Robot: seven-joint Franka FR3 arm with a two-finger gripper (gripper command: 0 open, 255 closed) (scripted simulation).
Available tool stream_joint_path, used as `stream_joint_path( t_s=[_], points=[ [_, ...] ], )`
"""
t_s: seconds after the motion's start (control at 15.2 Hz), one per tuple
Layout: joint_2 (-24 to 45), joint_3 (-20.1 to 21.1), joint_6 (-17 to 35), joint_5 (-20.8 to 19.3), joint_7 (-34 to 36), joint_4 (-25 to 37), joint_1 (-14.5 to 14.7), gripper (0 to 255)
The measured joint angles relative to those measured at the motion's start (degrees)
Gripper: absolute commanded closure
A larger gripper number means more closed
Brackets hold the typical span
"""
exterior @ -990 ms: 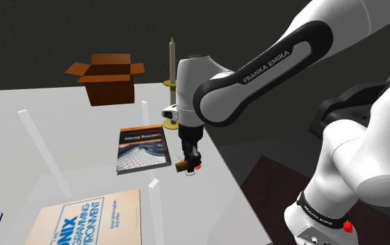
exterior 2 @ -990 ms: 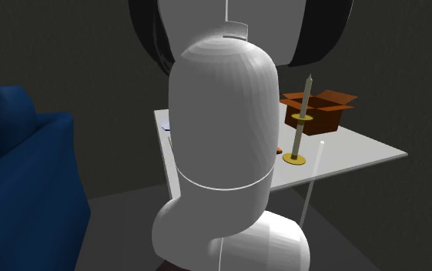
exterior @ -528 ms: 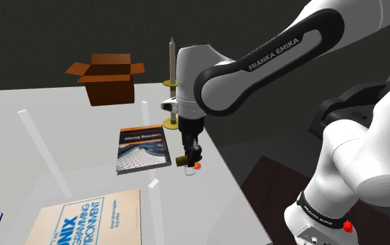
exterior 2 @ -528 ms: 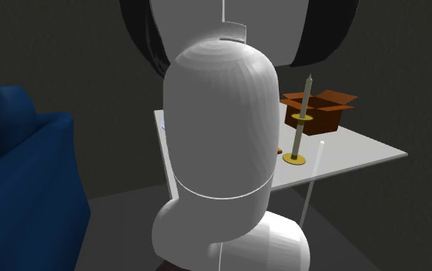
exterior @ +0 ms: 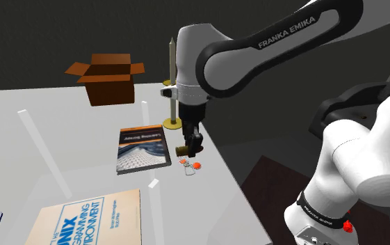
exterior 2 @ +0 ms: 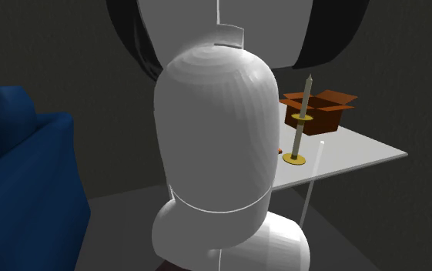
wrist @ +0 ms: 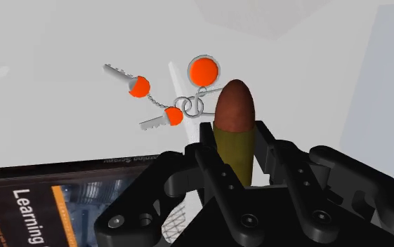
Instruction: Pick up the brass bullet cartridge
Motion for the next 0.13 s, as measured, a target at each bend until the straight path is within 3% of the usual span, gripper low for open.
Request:
stream_joint_path(
  t_s=[0.13],
  points=[
    [-0.7, -0.1, -1.3, -0.1, 0.1, 0.6, 0.0, 255]
  ],
)
